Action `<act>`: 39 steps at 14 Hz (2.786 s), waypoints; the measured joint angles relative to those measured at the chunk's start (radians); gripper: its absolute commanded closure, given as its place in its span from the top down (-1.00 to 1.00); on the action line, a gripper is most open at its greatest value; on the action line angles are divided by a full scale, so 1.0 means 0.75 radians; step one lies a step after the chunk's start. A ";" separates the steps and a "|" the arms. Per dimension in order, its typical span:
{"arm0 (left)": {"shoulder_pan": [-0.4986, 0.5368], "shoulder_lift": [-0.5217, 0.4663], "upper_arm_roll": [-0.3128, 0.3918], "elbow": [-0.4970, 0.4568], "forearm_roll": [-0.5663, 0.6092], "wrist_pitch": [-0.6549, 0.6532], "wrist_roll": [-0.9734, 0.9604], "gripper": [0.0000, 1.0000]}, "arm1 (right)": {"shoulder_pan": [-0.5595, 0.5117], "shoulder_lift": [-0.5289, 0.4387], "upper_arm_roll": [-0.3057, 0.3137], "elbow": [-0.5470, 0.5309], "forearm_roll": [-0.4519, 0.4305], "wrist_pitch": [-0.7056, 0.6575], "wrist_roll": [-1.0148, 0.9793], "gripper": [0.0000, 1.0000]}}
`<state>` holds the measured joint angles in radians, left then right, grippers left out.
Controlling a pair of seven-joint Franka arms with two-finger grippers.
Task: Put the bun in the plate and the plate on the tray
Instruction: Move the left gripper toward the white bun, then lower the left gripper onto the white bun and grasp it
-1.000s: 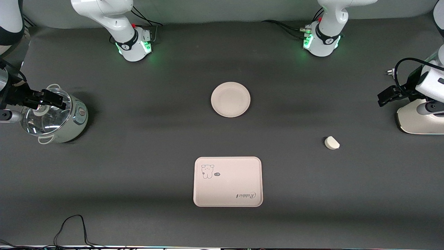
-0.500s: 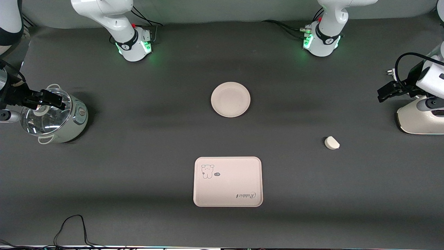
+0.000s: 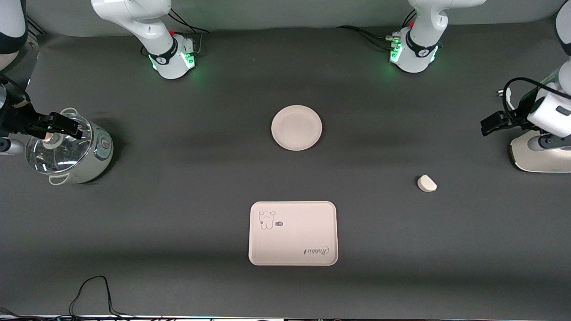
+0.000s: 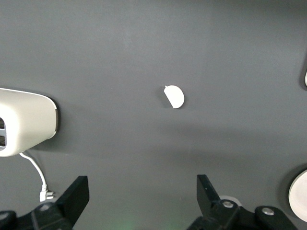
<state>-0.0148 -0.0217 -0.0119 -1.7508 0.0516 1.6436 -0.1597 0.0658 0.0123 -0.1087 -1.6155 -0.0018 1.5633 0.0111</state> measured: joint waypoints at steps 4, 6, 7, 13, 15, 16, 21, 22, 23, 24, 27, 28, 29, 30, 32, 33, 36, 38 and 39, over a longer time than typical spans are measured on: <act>-0.032 0.107 -0.001 0.001 -0.002 0.052 0.000 1.00 | 0.000 0.000 0.000 -0.001 0.000 -0.001 0.000 1.00; -0.055 0.196 -0.001 -0.011 -0.003 0.138 -0.002 1.00 | 0.000 0.001 0.000 -0.005 0.000 -0.001 -0.001 1.00; -0.066 0.243 -0.001 -0.019 -0.004 0.181 -0.004 1.00 | 0.000 0.002 0.001 -0.008 0.000 -0.001 -0.001 1.00; -0.066 0.507 0.016 -0.135 -0.109 0.503 -0.008 0.99 | 0.000 0.006 0.003 -0.012 0.000 -0.001 -0.002 1.00; -0.062 0.595 0.017 -0.162 -0.117 0.624 -0.018 0.99 | 0.000 0.007 0.003 -0.012 0.000 -0.001 -0.002 1.00; -0.060 0.636 0.017 -0.167 -0.118 0.669 -0.022 0.99 | 0.000 0.007 0.003 -0.012 0.000 -0.001 -0.002 1.00; -0.058 0.756 0.017 -0.172 -0.148 0.747 -0.028 0.95 | 0.000 0.008 0.003 -0.013 0.000 -0.001 -0.003 1.00; -0.058 0.764 0.017 -0.178 -0.149 0.754 -0.029 0.90 | 0.000 0.008 0.003 -0.013 0.000 -0.001 -0.003 1.00; -0.058 0.767 0.018 -0.186 -0.150 0.757 -0.030 0.70 | 0.000 0.008 0.003 -0.013 0.000 -0.001 -0.004 1.00; -0.057 0.767 0.018 -0.195 -0.150 0.757 -0.032 0.39 | 0.000 0.008 0.003 -0.013 0.000 -0.001 -0.004 1.00; -0.040 0.767 0.020 -0.207 -0.151 0.757 -0.034 -0.48 | 0.000 0.008 0.003 -0.013 0.000 -0.001 -0.005 1.00; -0.036 0.766 0.020 -0.207 -0.151 0.757 -0.034 -0.47 | 0.000 0.008 0.003 -0.013 0.000 -0.001 -0.005 1.00; -0.035 0.762 0.020 -0.206 -0.151 0.756 -0.034 -0.46 | 0.000 0.008 0.003 -0.013 0.000 -0.001 -0.005 1.00; -0.034 0.751 0.021 -0.202 -0.151 0.748 -0.034 -0.46 | 0.000 0.008 0.003 -0.013 0.000 -0.001 -0.005 1.00; -0.031 0.686 0.024 -0.189 -0.151 0.668 -0.034 -0.45 | 0.000 0.008 0.003 -0.013 0.000 -0.001 -0.006 1.00; -0.030 0.635 0.025 -0.178 -0.150 0.606 -0.034 -0.45 | 0.000 0.008 0.003 -0.013 0.000 -0.001 -0.006 1.00; -0.029 0.426 0.029 -0.147 -0.136 0.352 -0.033 -0.43 | 0.000 0.009 0.003 -0.014 0.000 -0.001 -0.006 1.00; -0.028 0.276 0.031 -0.112 -0.088 0.143 -0.032 -0.43 | 0.000 0.009 0.003 -0.014 0.000 -0.001 -0.006 1.00; -0.028 0.203 0.031 -0.095 -0.076 0.049 -0.032 -0.43 | 0.000 0.009 0.003 -0.014 0.000 -0.001 -0.006 1.00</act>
<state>-0.0362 0.1309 0.0111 -1.8219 -0.0057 1.6801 -0.1838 0.0661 0.0187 -0.1061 -1.6262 -0.0019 1.5628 0.0068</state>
